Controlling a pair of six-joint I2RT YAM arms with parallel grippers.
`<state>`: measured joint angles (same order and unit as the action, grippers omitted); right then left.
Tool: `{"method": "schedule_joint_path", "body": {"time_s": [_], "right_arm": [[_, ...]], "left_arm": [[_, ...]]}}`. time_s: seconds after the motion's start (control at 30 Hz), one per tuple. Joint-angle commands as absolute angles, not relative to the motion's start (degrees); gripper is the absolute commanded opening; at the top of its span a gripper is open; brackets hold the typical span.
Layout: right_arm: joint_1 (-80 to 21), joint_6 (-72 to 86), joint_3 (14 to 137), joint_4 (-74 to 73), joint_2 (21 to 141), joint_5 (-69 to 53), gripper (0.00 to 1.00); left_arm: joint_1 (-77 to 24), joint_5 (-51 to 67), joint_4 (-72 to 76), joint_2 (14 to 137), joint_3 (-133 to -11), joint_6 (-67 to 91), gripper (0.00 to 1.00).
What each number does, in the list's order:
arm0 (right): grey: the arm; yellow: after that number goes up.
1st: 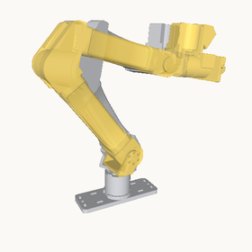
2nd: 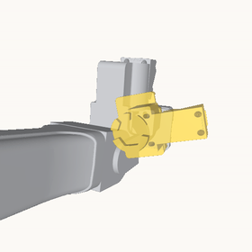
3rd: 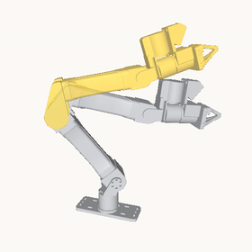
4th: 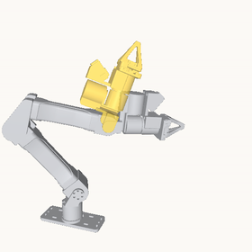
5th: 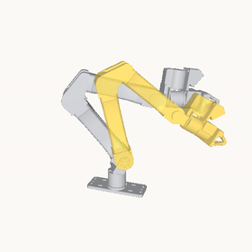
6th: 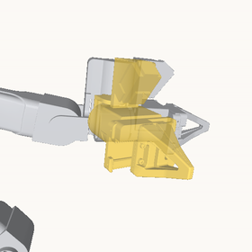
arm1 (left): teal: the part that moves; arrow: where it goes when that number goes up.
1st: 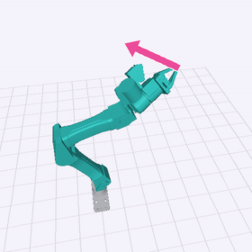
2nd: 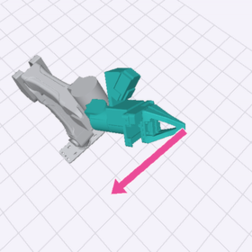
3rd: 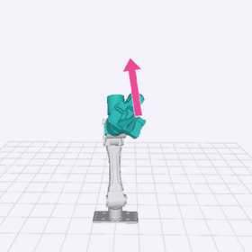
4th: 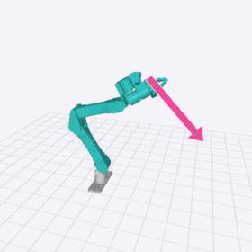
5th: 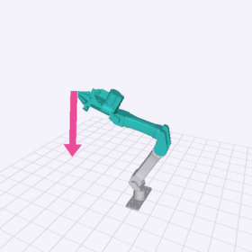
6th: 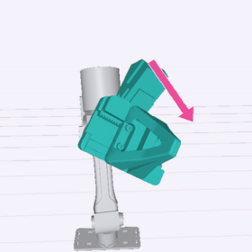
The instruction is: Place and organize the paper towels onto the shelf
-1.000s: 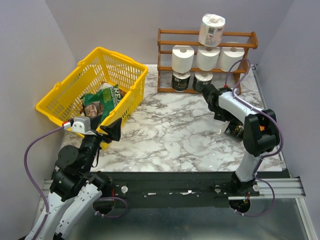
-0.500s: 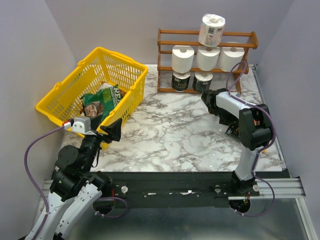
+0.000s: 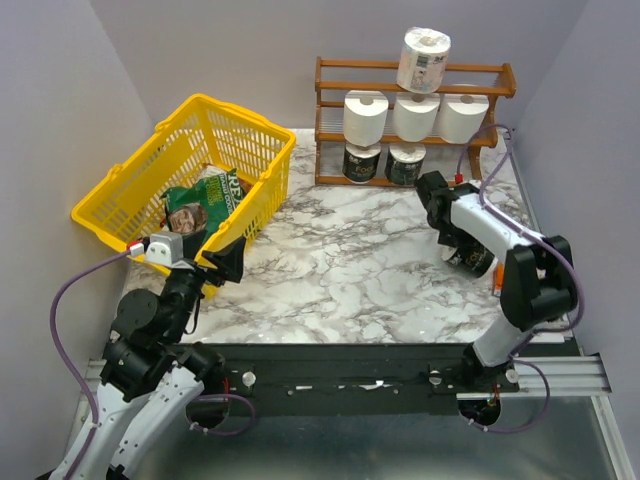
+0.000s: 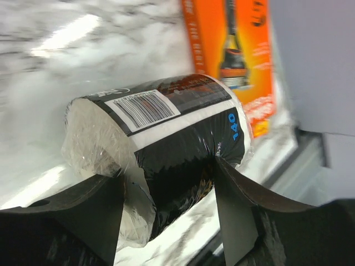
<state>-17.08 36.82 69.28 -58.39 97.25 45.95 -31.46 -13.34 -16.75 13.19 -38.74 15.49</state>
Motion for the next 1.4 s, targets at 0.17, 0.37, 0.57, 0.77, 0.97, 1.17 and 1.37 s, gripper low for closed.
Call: {"method": "schedule_joint_path", "body": {"time_s": [0.17, 0.37, 0.57, 0.77, 0.97, 1.17, 1.37], "right_arm": [[-18.6, 36.3, 60.8, -26.8, 79.8, 7.7, 0.54], [-18.6, 40.1, 54.8, -20.3, 75.8, 7.0, 0.58], [-18.5, 40.0, 54.6, -23.4, 75.0, 10.9, 0.77], [-18.5, 34.5, 58.3, -28.4, 73.7, 14.8, 0.91], [-18.5, 13.0, 67.9, -26.6, 77.5, 9.9, 0.75], [-18.7, -4.0, 77.2, -19.0, 85.8, 2.2, 0.45], [-19.8, -15.9, 78.1, -2.2, 93.3, -4.2, 0.36]], "left_arm": [[-31.4, -12.4, -15.6, 14.2, -38.3, 15.6, 0.99], [-31.4, -12.9, -16.0, 14.6, -38.3, 15.4, 0.99], [-31.4, -13.0, -15.9, 14.9, -38.3, 15.3, 0.99], [-31.4, -13.3, -15.9, 14.9, -38.4, 15.1, 0.99], [-31.4, -13.6, -15.9, 14.9, -38.4, 15.1, 0.99], [-31.4, -13.8, -15.8, 15.2, -38.4, 14.9, 0.99], [-31.3, -15.4, -16.3, 15.0, -38.4, 14.7, 0.99]]}}
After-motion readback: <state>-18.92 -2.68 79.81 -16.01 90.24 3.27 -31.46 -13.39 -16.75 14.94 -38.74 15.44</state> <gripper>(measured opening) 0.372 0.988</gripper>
